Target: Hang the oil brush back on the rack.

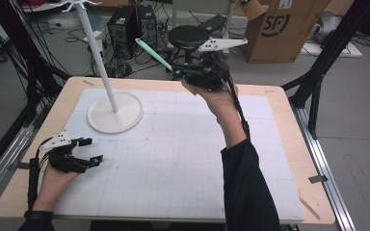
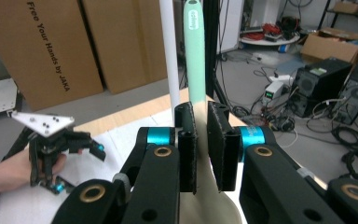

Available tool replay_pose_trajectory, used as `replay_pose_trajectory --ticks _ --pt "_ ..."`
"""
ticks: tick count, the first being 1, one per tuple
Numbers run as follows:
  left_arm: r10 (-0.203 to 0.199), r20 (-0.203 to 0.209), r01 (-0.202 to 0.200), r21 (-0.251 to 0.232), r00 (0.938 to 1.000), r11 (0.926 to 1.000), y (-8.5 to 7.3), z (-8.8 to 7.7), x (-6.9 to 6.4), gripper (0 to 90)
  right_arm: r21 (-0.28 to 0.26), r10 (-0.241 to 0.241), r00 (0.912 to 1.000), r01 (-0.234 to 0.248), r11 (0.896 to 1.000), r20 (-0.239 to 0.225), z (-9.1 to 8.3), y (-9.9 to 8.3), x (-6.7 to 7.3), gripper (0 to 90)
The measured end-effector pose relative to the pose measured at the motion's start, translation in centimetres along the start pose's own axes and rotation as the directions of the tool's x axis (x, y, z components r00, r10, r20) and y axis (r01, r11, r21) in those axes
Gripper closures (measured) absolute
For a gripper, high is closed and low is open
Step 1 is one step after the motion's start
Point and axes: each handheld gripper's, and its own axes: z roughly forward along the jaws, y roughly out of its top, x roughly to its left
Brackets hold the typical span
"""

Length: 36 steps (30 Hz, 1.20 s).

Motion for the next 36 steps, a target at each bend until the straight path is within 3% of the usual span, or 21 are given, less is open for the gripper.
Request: replay_pose_trajectory --ticks 3,13,36 --pt "0.001 0.003 -0.001 -0.004 1.0 1.0 0.0 0.0 0.0 7.7 -0.014 -0.005 1.0 0.005 1.0 -0.008 1.0 1.3 0.5 82.9" --pt "0.008 0.012 -0.008 -0.002 0.9999 1.0 0.0 0.0 0.0 8.4 -0.039 -0.01 0.9994 0.009 0.999 -0.032 2.8 3.4 1.6 82.9" --pt "0.001 0.022 0.0 -0.005 0.9998 1.0 0.0 0.1 0.0 9.1 -0.057 -0.04 0.9979 0.037 0.998 -0.051 5.0 6.9 4.2 82.9"
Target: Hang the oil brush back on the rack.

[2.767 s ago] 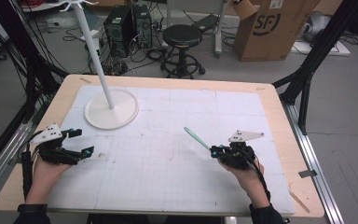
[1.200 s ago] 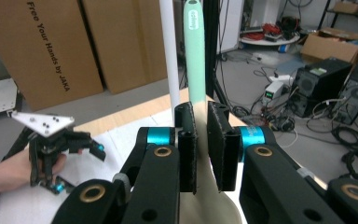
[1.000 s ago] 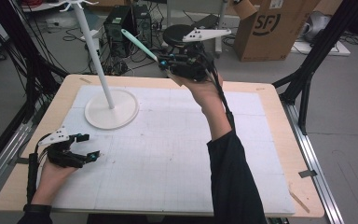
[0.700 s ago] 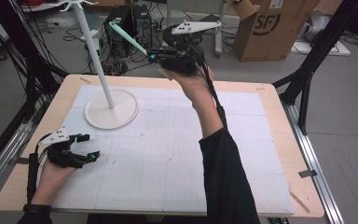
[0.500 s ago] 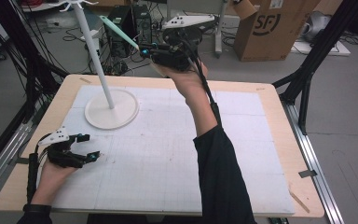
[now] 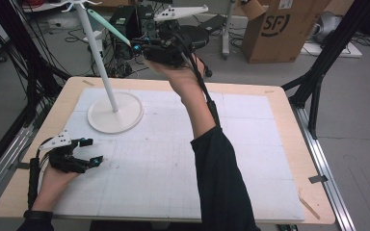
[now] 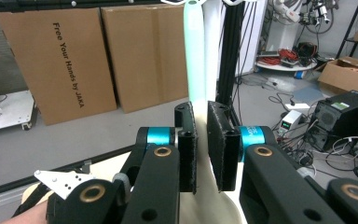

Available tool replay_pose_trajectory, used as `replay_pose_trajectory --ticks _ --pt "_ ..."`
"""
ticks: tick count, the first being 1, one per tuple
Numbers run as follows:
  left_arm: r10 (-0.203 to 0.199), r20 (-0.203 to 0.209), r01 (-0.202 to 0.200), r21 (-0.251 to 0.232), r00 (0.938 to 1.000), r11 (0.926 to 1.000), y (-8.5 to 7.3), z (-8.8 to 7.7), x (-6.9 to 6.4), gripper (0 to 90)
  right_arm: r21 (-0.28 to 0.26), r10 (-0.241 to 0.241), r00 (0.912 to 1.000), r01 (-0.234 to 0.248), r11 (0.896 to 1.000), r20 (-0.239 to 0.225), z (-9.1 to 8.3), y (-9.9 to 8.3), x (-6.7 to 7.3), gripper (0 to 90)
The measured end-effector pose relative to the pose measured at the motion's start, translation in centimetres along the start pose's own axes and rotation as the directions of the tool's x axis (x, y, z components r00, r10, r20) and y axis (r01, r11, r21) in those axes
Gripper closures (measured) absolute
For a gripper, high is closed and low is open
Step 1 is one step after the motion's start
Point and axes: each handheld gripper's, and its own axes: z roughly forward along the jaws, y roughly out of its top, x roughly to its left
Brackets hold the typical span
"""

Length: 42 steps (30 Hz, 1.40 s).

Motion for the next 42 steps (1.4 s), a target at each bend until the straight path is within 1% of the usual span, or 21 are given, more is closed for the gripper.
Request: replay_pose_trajectory --ticks 4,7,10,14,16,17,20,22,34,42 --pt "-0.003 0.001 0.003 -0.001 1.0 1.0 0.0 0.0 0.0 9.2 0.0 -0.002 1.0 0.002 1.0 -0.007 0.1 0.2 0.1 82.9" --pt "0.001 0.002 -0.001 0.001 1.0 1.0 0.0 0.0 0.0 9.2 0.0 -0.006 1.0 0.006 1.0 0.003 0.4 0.5 0.3 82.8" --pt "0.001 0.002 -0.001 0.001 1.0 1.0 0.0 0.0 0.0 9.2 -0.002 -0.002 1.0 0.002 1.0 0.003 0.5 0.6 0.2 82.8" --pt "-0.001 0.003 0.001 -0.001 1.0 1.0 0.0 0.0 0.0 9.2 -0.001 -0.001 1.0 0.001 1.0 -0.005 0.7 0.6 0.2 82.8" --pt "0.003 0.005 -0.003 0.001 1.0 1.0 0.0 0.0 0.0 9.2 -0.002 -0.002 1.0 0.002 1.0 -0.002 0.9 0.6 0.2 82.8" --pt "0.002 0.005 -0.002 0.0 1.0 1.0 0.0 0.0 0.0 9.2 0.0 0.0 1.0 0.0 1.0 0.007 1.1 0.6 0.2 82.8" --pt "0.003 0.005 -0.003 0.001 1.0 1.0 0.0 0.0 0.0 9.2 -0.001 0.003 1.0 -0.003 1.0 0.004 1.2 0.7 0.2 82.8" --pt "0.004 0.007 -0.004 0.001 1.0 1.0 0.0 -0.1 0.0 9.2 -0.002 -0.001 1.0 0.001 1.0 0.01 1.3 0.7 0.2 82.8" --pt "0.006 0.006 -0.006 0.001 1.0 1.0 0.0 0.0 0.0 9.2 0.017 0.004 0.9997 -0.005 1.0 0.022 1.9 0.5 0.0 82.7" --pt "0.014 0.006 -0.014 0.003 0.9999 0.9999 0.0 0.0 -0.1 9.2 0.032 0.015 0.9993 -0.016 0.999 0.034 2.7 0.1 -0.2 82.6"
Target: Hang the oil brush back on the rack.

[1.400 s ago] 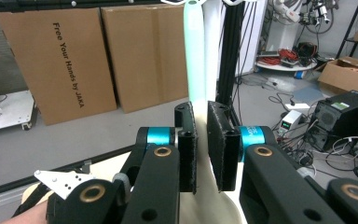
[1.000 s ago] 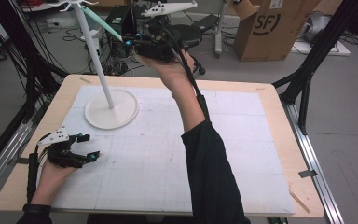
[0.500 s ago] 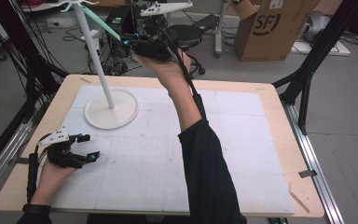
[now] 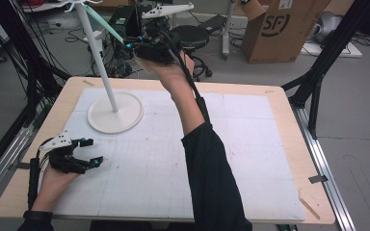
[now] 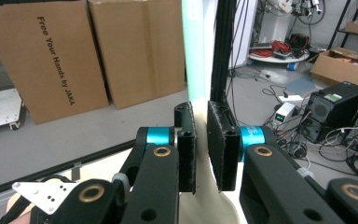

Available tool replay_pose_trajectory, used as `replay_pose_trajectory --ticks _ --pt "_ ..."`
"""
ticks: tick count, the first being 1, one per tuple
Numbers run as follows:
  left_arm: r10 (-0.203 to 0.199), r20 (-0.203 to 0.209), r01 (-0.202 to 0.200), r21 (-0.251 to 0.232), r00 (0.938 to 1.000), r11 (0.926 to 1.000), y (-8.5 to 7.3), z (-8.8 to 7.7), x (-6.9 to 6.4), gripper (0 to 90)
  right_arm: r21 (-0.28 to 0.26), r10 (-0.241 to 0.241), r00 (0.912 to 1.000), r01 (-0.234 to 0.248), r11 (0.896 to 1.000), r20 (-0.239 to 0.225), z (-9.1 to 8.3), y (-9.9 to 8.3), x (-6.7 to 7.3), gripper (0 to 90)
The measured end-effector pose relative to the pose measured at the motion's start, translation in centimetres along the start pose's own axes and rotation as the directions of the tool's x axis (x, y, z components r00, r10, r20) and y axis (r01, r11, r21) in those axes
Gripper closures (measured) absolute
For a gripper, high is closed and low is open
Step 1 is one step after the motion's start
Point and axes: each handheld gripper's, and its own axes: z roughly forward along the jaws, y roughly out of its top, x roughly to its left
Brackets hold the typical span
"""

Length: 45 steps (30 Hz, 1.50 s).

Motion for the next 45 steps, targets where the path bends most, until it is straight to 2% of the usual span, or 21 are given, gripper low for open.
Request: replay_pose_trajectory --ticks 4,5,6,7,8,10,12,13,14,17,22,23,24,25,30,31,32,34,38,42,45 --pt "-0.004 0.003 0.004 -0.003 1.0 1.0 0.0 0.0 0.1 9.2 0.011 0.009 1.0 -0.009 1.0 0.0 0.4 -0.3 0.0 81.4" --pt "-0.004 0.004 0.004 -0.003 1.0 1.0 0.0 0.0 0.1 9.2 0.023 0.012 0.9999 -0.012 1.0 -0.002 0.6 -0.4 -0.1 72.8" --pt "-0.004 0.004 0.004 -0.003 1.0 1.0 0.0 0.0 0.1 9.2 0.023 0.012 0.9999 -0.012 1.0 -0.002 0.6 -0.4 -0.1 72.8" --pt "-0.005 0.005 0.005 -0.004 1.0 1.0 0.0 0.0 0.1 9.3 0.021 0.018 0.9998 -0.017 1.0 -0.003 0.5 -0.8 -0.3 63.1" --pt "-0.007 0.005 0.007 -0.005 1.0 1.0 0.0 0.0 0.1 9.3 0.021 0.018 0.9998 -0.017 1.0 -0.003 0.5 -0.8 -0.3 63.1" --pt "-0.006 0.006 0.006 -0.004 1.0 1.0 0.0 0.0 0.1 9.3 0.023 0.014 0.9997 -0.014 1.0 -0.017 -0.3 -1.7 -0.8 56.1" --pt "-0.005 0.005 0.005 -0.001 1.0 1.0 0.0 0.0 0.1 9.2 0.021 0.015 0.9997 -0.015 1.0 -0.019 -0.5 -1.9 -0.9 54.7" --pt "-0.004 0.005 0.004 0.0 1.0 1.0 0.0 0.0 0.1 9.2 0.036 0.028 0.9989 -0.027 0.999 -0.038 -1.5 -3.3 -1.6 50.4" --pt "-0.004 0.005 0.004 -0.002 1.0 1.0 0.0 0.0 0.1 9.2 0.036 0.028 0.9989 -0.027 0.999 -0.038 -1.5 -3.3 -1.6 50.4" --pt "-0.001 0.001 0.001 0.0 1.0 1.0 0.0 0.0 0.0 9.2 0.046 0.018 0.998 -0.015 0.999 -0.061 -3.1 -5.3 -2.3 43.7" --pt "0.0 -0.004 0.0 0.003 1.0 1.0 0.0 0.0 0.0 9.2 0.048 0.009 0.9954 -0.005 0.999 -0.095 -7.4 -9.8 -3.3 34.6" --pt "0.0 -0.005 0.0 0.004 1.0 1.0 0.0 0.0 0.0 9.2 0.048 0.009 0.9954 -0.005 0.999 -0.095 -7.4 -9.8 -3.3 34.6" --pt "0.002 -0.007 -0.002 0.006 1.0 1.0 0.0 0.1 0.0 9.3 0.043 0.001 0.9954 0.003 0.999 -0.096 -9.0 -11.6 -3.5 32.9" --pt "0.002 -0.008 -0.002 0.008 1.0 1.0 0.0 0.1 0.0 9.3 0.043 0.001 0.9954 0.003 0.999 -0.096 -9.0 -11.6 -3.5 32.9" --pt "0.014 -0.004 -0.014 0.013 0.9999 0.9998 0.0 0.1 -0.1 9.2 0.054 0.01 0.9981 -0.007 0.999 -0.061 -12.9 -16.6 -4.1 27.6" --pt "0.02 -0.002 -0.02 0.015 0.9998 0.9997 0.0 0.1 -0.1 9.2 0.045 0.035 0.9984 -0.033 0.998 -0.044 -14.4 -18.8 -4.3 26.1" --pt "0.018 -0.001 -0.018 0.015 0.9998 0.9997 0.0 0.1 -0.2 9.2 0.045 0.035 0.9984 -0.033 0.998 -0.044 -14.4 -18.8 -4.3 26.1" --pt "0.009 -0.003 -0.009 0.012 1.0 0.9999 0.0 0.1 -0.1 9.3 0.044 0.063 0.9978 -0.062 0.997 -0.02 -15.7 -21.0 -4.4 23.2" --pt "0.023 0.0 -0.023 0.014 0.9997 0.9996 0.0 0.1 -0.2 9.1 0.033 0.105 0.9944 -0.105 0.994 0.015 -17.9 -25.1 -4.3 20.1" --pt "0.03 -0.001 -0.03 0.018 0.9995 0.9994 0.0 0.1 -0.3 9.1 0.048 0.138 0.9896 -0.14 0.989 0.039 -19.3 -28.3 -4.1 18.3" --pt "0.008 -0.008 -0.008 0.016 0.9999 0.9998 0.0 0.1 -0.1 9.1 0.064 0.139 0.9835 -0.147 0.987 0.116 -20.6 -31.5 -3.9 18.0"
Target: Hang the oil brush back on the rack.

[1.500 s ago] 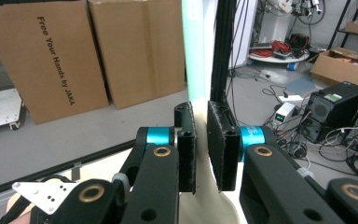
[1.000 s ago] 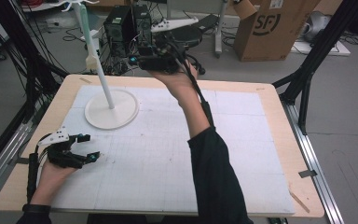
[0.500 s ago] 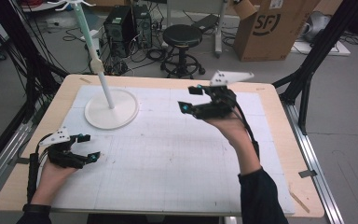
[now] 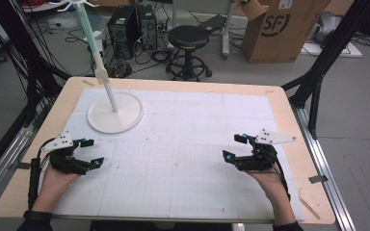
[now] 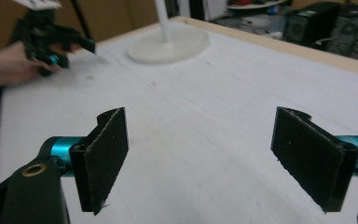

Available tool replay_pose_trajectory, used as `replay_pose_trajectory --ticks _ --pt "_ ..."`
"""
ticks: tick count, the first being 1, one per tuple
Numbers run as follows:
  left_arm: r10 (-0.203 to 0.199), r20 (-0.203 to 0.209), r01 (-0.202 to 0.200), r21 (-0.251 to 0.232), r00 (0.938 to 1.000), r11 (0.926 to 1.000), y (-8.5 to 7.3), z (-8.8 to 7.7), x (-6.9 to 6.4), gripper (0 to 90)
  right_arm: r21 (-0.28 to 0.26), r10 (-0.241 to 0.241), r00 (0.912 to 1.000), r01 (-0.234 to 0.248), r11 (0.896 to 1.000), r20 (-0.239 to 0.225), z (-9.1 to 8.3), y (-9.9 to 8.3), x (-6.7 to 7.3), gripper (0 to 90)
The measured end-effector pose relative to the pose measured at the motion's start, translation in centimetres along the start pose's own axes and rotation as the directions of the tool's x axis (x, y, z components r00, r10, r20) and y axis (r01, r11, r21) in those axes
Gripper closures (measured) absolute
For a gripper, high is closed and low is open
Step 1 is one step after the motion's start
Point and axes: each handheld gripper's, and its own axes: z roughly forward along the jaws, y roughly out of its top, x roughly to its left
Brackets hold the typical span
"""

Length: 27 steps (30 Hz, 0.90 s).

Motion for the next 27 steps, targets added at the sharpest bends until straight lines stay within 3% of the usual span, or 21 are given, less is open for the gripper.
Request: replay_pose_trajectory --ticks 1,5,8,14,23,27 --pt "-0.008 -0.001 0.008 -0.004 1.0 1.0 0.0 0.0 0.1 9.1 0.0 0.0 1.0 0.0 1.0 0.0 0.0 0.0 0.0 18.0" --pt "-0.003 -0.008 0.003 -0.002 1.0 1.0 0.0 0.0 0.0 9.2 -0.034 0.067 0.9971 -0.066 0.997 0.036 -1.0 -3.1 -0.5 18.5" --pt "0.007 -0.008 -0.007 0.003 0.9999 1.0 0.0 0.0 -0.1 9.1 0.01 0.082 0.9955 -0.083 0.997 0.048 -1.2 -4.4 -0.6 19.2" --pt "0.016 -0.008 -0.016 0.003 0.9998 0.9999 0.0 0.0 -0.2 9.1 -0.021 0.111 0.9925 -0.11 0.994 0.051 -1.5 -5.1 -1.1 19.1" --pt "0.012 -0.006 -0.012 -0.003 0.9999 0.9999 -0.1 -0.1 -0.1 9.1 0.037 0.111 0.9916 -0.114 0.993 0.066 -0.6 -5.6 -1.2 19.2" --pt "0.007 -0.005 -0.007 -0.007 1.0 1.0 -0.1 -0.1 -0.1 9.1 0.032 0.115 0.9912 -0.117 0.993 0.067 -0.7 -5.6 -1.3 19.2"
